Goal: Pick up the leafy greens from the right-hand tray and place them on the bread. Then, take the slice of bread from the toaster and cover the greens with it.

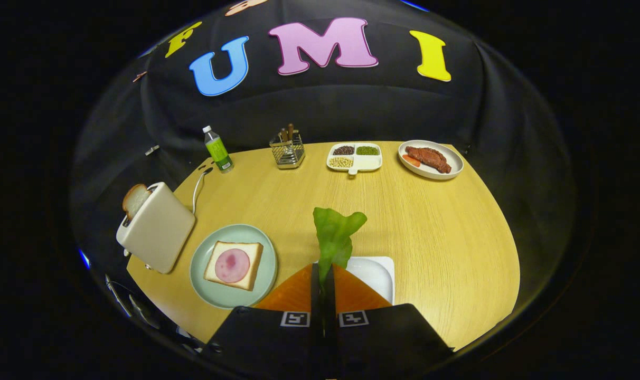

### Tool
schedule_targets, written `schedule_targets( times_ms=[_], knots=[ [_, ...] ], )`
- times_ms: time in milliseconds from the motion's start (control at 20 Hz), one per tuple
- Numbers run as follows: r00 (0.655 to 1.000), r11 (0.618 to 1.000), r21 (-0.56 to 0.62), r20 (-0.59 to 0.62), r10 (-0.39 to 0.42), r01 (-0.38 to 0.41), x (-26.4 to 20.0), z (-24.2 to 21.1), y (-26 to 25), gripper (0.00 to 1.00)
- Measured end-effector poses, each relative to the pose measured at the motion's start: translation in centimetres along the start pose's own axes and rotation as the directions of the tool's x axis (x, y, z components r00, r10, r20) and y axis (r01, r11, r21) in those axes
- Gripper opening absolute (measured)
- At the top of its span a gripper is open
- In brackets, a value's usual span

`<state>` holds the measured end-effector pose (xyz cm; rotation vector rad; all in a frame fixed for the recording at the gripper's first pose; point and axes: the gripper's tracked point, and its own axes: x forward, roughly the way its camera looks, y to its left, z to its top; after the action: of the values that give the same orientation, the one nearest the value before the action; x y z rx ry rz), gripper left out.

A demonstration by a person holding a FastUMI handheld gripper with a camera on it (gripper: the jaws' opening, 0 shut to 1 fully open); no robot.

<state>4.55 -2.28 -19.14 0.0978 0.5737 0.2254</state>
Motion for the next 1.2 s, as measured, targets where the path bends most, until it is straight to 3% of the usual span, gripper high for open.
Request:
schedule_targets(
  times_ms=[500, 950, 1200],
  knots=[
    [0.996, 0.994, -0.060, 0.016, 0.091, -0.090, -1.7, 3.1, 11.3, 0.05],
    [0.993, 0.990, -0.084, -0.032, 0.110, -0.112, 3.2, 0.7, 17.7, 0.05],
    [0.996, 0.994, -0.078, -0.035, 0.077, -0.080, 5.8, -0.4, 18.5, 0.08]
  ],
)
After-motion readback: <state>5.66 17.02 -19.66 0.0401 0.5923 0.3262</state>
